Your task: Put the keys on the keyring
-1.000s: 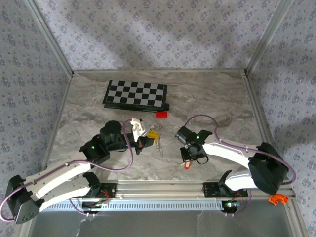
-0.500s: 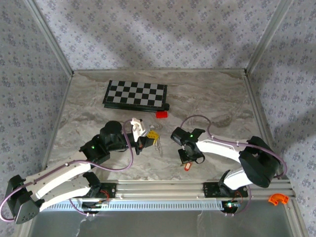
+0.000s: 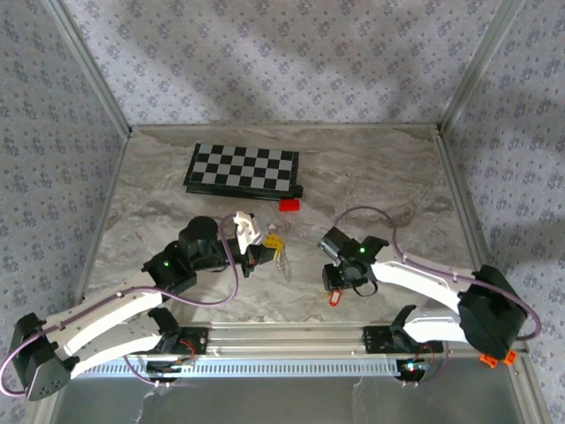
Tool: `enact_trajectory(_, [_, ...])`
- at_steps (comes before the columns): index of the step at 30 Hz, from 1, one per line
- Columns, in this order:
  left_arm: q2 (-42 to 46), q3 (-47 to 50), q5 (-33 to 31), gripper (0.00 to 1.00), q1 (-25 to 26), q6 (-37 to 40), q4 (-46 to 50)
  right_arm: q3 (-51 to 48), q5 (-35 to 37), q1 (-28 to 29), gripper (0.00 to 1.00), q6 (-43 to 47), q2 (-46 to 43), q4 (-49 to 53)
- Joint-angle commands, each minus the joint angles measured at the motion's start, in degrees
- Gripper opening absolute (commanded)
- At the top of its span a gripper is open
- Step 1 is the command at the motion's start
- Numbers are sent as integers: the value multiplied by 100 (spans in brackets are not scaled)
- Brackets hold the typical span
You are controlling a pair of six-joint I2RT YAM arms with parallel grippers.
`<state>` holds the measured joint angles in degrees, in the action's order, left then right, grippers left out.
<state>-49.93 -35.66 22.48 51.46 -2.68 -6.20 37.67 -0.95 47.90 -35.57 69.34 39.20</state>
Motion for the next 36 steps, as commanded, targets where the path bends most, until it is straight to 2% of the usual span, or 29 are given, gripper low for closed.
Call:
enact_trajectory(1, [115,-19,61,0,-31,-32,-210,-433,-296,-84,46,-470,-396,-422])
enact_trajectory(7, [159,10,116,0,-27,-42,-242,-1026,-327,-196,45,-679,-1000,-1103])
enact_trajectory(15, [176,18,152,0,-22,-74,-301,-1352,-316,-211,37,-675,-1297,-1318])
enact_trajectory(36, [167,25,180,0,-18,-71,-347,-1376,-301,-176,27,-612,-1099,-1264])
